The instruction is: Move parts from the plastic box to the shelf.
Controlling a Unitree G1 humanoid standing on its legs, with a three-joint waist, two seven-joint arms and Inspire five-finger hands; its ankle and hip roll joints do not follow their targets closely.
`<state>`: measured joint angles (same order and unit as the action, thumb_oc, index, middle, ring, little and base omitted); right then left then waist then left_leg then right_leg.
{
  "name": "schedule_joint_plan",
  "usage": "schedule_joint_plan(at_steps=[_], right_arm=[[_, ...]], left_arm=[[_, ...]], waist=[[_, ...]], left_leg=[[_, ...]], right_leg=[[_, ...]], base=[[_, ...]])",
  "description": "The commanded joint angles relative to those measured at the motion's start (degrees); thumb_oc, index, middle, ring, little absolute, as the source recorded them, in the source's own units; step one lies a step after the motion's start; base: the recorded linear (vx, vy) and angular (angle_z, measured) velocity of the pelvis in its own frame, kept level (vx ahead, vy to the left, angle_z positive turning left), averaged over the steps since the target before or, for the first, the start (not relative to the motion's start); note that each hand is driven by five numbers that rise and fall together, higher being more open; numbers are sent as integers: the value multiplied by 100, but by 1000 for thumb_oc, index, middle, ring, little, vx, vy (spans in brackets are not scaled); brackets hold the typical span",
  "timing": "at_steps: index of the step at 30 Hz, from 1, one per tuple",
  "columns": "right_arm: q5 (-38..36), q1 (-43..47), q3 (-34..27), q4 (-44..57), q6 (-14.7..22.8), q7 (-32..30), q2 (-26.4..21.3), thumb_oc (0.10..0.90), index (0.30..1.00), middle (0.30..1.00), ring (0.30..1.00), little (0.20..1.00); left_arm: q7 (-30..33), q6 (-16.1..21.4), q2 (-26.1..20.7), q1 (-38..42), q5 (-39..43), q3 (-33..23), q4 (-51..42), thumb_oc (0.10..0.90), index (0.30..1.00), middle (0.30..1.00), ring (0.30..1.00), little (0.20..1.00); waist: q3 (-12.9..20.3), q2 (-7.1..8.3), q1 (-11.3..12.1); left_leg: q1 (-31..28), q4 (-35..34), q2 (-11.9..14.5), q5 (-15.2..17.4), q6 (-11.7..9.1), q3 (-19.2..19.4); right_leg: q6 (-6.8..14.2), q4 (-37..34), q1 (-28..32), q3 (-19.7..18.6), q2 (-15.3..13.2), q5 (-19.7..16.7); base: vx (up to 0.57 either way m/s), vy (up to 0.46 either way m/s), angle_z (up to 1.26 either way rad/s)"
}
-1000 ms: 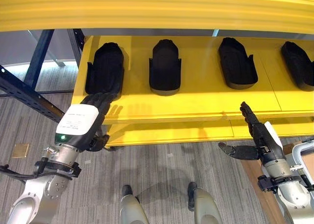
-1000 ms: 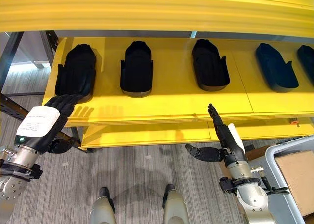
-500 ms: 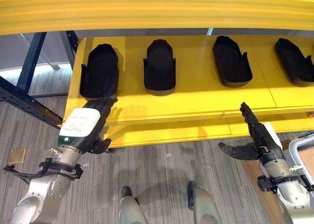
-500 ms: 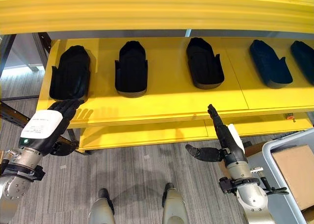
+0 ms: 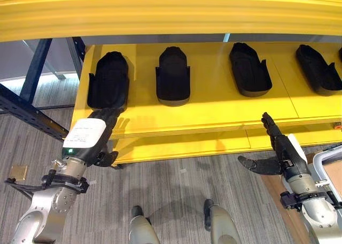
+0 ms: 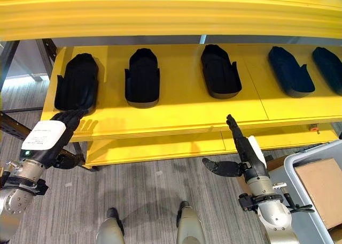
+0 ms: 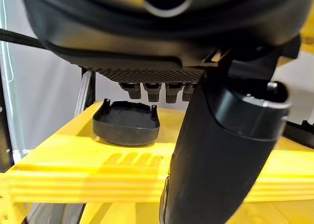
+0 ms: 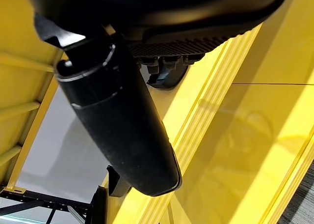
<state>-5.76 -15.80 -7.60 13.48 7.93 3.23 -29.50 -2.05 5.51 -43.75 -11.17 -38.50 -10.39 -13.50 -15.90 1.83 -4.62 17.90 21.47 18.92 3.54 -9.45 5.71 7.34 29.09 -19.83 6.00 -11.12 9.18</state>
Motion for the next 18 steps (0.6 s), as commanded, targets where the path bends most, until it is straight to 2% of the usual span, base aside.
schedule_joint_plan(at_steps=[1,18], right_arm=[[-234,327,-241,460,413,-123,-7,900,1000,1000,1000,1000],[-245,273,-194,449,387,-42,11,900,1000,1000,1000,1000]], left_arm=[[215,52,-267,650,221,-14,-89,900,1000,1000,1000,1000],[7,12,-355,725,192,47,49,900,1000,1000,1000,1000]], waist=[[299,50,-121],[279,27,-157]], left_leg=[[66,45,164,-73,232,76],[118,74,171,-73,225,109]], right_leg=[[-37,-280,330,-190,-50,-323],[-36,-229,238,-230,-71,-317]], base=[[0,0,0],[0,0,0]])
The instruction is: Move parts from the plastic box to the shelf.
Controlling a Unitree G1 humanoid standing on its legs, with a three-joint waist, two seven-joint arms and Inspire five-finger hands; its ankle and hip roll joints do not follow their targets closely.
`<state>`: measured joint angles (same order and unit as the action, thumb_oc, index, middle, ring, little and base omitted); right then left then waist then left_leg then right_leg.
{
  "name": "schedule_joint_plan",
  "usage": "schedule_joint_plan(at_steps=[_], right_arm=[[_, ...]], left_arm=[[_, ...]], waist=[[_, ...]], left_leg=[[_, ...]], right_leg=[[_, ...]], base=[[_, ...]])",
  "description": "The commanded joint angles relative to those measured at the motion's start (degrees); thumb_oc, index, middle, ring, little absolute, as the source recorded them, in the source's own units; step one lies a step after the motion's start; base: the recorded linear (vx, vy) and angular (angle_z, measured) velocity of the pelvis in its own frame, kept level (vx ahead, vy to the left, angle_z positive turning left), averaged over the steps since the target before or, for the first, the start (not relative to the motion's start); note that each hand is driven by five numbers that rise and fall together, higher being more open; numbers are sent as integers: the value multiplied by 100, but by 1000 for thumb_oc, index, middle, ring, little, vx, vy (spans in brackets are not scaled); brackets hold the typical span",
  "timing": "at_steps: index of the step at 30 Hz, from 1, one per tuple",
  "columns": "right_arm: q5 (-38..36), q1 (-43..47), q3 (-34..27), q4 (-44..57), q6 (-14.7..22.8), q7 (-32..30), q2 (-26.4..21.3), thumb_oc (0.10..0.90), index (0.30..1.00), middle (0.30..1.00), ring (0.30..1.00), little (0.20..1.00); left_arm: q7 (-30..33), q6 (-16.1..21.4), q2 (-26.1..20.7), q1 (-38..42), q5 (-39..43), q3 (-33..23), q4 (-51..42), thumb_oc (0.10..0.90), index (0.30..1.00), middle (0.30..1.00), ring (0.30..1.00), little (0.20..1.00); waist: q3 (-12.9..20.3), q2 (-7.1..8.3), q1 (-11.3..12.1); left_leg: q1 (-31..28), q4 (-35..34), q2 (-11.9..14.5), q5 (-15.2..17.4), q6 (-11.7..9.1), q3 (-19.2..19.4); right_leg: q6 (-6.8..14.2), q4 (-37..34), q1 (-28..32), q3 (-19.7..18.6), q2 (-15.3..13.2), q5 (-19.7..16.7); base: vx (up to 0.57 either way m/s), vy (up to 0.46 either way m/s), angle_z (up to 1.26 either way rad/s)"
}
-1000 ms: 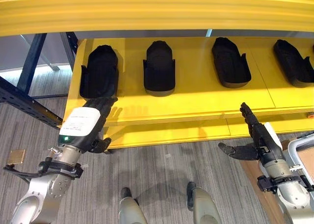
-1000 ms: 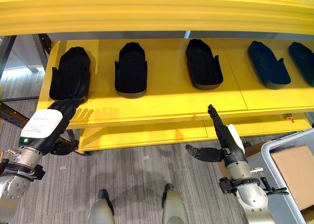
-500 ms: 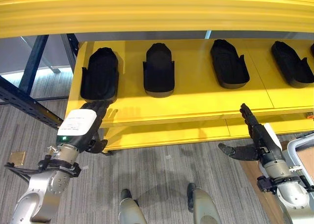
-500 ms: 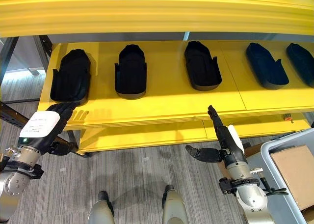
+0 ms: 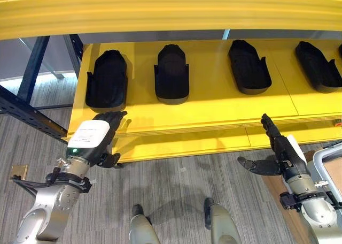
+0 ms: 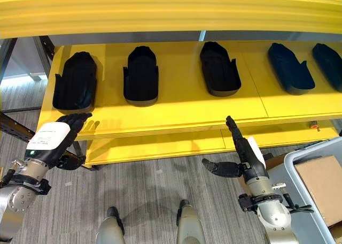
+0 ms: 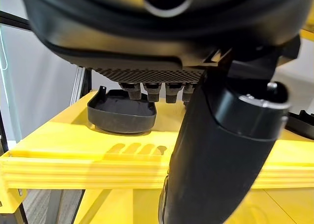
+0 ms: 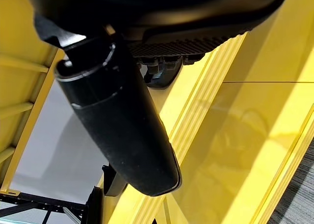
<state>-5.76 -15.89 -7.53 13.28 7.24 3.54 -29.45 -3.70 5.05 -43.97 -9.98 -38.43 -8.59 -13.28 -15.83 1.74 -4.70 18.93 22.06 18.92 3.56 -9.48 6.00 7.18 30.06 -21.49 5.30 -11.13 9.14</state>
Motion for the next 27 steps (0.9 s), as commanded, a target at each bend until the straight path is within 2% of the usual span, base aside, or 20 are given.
schedule_joint_plan(at_steps=[1,27], right_arm=[[-245,280,-201,465,457,-74,5,900,1000,1000,1000,1000],[-260,177,-193,447,451,-27,15,900,1000,1000,1000,1000]], left_arm=[[176,59,-335,614,183,-123,37,900,1000,1000,1000,1000],[42,-110,-633,1213,-96,329,935,900,1000,1000,1000,1000]], waist=[[271,38,-147],[193,20,-241]], left_leg=[[0,28,172,-40,219,81],[111,178,191,-13,224,127]], right_leg=[[-13,-310,416,-161,-73,-280],[-21,-178,249,-240,-66,-268]], base=[[0,0,0],[0,0,0]])
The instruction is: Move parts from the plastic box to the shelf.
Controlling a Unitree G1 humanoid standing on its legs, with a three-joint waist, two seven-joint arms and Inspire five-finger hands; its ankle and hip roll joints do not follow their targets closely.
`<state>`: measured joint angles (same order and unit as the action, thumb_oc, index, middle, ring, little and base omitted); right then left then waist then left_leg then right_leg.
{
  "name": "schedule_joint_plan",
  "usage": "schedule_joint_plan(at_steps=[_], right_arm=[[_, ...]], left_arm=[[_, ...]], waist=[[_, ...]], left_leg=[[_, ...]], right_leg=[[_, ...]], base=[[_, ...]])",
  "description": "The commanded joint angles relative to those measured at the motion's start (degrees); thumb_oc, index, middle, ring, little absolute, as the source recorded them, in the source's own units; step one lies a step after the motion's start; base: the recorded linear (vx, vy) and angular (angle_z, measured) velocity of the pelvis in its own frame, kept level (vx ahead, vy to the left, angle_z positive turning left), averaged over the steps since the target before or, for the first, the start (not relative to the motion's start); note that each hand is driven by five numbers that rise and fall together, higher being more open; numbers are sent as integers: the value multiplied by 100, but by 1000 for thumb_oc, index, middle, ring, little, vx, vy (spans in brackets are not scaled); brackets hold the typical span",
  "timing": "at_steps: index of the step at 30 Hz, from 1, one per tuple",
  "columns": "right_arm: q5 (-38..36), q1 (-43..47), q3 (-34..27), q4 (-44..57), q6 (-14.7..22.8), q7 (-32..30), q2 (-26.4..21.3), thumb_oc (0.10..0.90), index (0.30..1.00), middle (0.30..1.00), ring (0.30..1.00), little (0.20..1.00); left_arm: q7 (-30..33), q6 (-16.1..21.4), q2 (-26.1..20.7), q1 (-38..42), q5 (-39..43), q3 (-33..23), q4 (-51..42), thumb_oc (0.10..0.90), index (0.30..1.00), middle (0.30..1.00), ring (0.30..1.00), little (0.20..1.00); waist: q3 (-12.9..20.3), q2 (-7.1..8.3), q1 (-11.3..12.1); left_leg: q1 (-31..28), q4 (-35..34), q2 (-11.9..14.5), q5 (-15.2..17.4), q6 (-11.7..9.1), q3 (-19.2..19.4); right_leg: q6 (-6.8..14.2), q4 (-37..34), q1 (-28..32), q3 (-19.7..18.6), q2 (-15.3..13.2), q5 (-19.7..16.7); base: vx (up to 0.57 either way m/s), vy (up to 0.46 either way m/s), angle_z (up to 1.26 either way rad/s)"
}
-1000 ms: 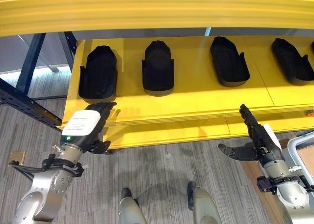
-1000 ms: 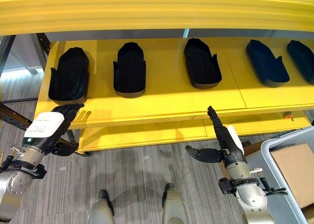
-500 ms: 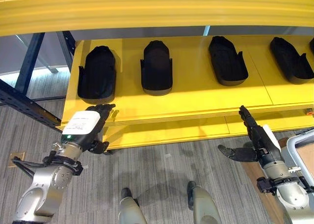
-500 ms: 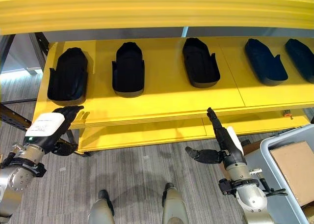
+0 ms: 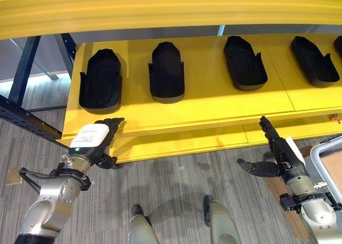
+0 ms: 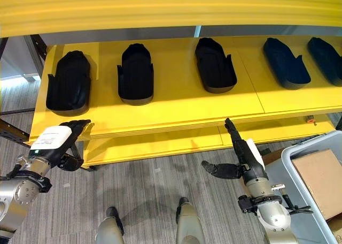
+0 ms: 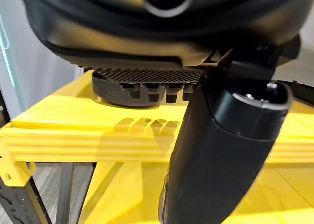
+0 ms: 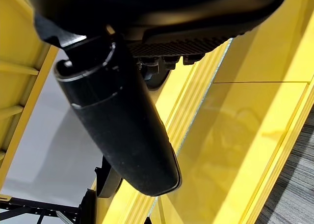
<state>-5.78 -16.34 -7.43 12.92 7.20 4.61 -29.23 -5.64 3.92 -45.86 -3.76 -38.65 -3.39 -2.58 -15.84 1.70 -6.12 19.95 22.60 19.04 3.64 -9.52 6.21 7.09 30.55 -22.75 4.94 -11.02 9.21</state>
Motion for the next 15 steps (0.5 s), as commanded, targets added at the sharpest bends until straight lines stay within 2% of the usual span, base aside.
schedule_joint_plan(at_steps=[1,15], right_arm=[[-253,210,-198,476,457,-130,-12,900,1000,1000,1000,1000],[-262,163,-170,433,468,-115,-33,900,1000,1000,1000,1000]], left_arm=[[272,-7,-471,628,-110,-182,-34,900,1000,1000,1000,1000],[317,-126,-546,978,-256,35,496,900,1000,1000,1000,1000]], waist=[[199,21,-110],[206,38,-145]], left_leg=[[26,134,186,-22,222,102],[79,186,194,-12,214,87]], right_leg=[[-8,-213,359,-196,-79,-273],[-10,-183,325,-207,-77,-266]], base=[[7,5,-3],[0,0,0]])
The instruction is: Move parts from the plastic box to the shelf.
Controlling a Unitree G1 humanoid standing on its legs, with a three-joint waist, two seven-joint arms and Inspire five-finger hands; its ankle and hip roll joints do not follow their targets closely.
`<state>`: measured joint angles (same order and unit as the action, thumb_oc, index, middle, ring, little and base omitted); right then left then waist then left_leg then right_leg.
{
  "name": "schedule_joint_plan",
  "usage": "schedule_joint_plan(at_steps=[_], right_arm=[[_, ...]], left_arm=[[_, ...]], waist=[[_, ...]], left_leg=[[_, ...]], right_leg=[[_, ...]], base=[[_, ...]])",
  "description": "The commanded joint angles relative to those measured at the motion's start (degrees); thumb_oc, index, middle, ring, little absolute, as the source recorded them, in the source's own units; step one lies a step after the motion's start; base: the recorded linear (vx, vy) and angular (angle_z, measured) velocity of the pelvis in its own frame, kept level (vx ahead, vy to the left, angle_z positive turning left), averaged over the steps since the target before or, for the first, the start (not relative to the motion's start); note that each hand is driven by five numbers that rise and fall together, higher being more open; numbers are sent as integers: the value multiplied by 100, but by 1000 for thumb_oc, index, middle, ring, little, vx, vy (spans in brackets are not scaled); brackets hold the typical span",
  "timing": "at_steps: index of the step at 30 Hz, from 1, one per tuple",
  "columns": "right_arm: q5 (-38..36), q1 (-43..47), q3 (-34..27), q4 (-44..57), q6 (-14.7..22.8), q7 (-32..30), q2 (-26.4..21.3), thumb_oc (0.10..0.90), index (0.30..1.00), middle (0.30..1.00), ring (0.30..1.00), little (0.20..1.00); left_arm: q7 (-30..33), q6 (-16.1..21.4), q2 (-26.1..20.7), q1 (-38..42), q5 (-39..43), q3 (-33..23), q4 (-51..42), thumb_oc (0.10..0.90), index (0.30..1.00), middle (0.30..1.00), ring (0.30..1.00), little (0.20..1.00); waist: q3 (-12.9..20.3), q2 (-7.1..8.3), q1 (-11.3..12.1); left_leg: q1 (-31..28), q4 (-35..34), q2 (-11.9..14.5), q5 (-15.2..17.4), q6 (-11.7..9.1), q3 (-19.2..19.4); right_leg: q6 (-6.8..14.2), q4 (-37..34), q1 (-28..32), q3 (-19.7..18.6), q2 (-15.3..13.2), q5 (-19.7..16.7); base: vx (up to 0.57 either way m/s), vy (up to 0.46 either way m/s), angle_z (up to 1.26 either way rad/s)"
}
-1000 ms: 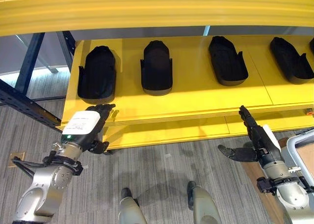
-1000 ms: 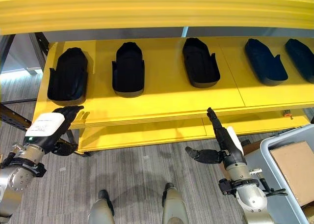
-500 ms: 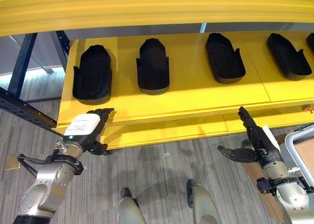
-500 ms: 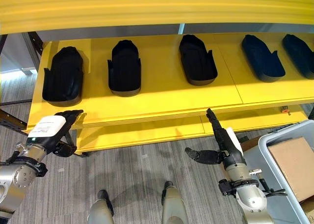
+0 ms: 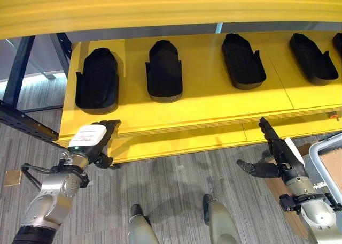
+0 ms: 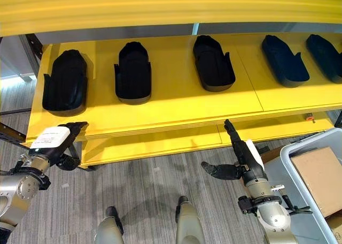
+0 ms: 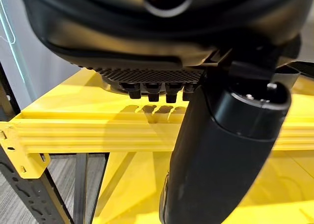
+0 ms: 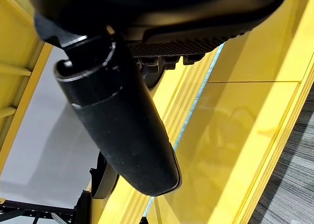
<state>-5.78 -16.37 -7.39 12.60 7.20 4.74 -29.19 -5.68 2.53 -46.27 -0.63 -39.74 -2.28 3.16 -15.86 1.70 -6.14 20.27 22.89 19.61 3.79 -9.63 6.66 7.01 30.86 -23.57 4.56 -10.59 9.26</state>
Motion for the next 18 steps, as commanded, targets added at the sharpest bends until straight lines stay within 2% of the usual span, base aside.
schedule_joint_plan(at_steps=[1,18], right_arm=[[-266,159,-166,464,466,-126,-34,900,1000,1000,1000,1000],[-297,102,-191,416,455,-71,-53,900,1000,1000,1000,1000]], left_arm=[[329,-19,-494,720,-147,-51,11,900,1000,1000,1000,1000],[398,-226,-693,1159,-210,26,657,900,1000,1000,1000,1000]], waist=[[217,43,-151],[287,37,-183]], left_leg=[[52,162,138,-22,225,42],[141,245,174,-11,211,35]], right_leg=[[-2,-209,400,-171,-115,-271],[1,-163,334,-190,-85,-265]], base=[[0,0,0],[0,0,0]])
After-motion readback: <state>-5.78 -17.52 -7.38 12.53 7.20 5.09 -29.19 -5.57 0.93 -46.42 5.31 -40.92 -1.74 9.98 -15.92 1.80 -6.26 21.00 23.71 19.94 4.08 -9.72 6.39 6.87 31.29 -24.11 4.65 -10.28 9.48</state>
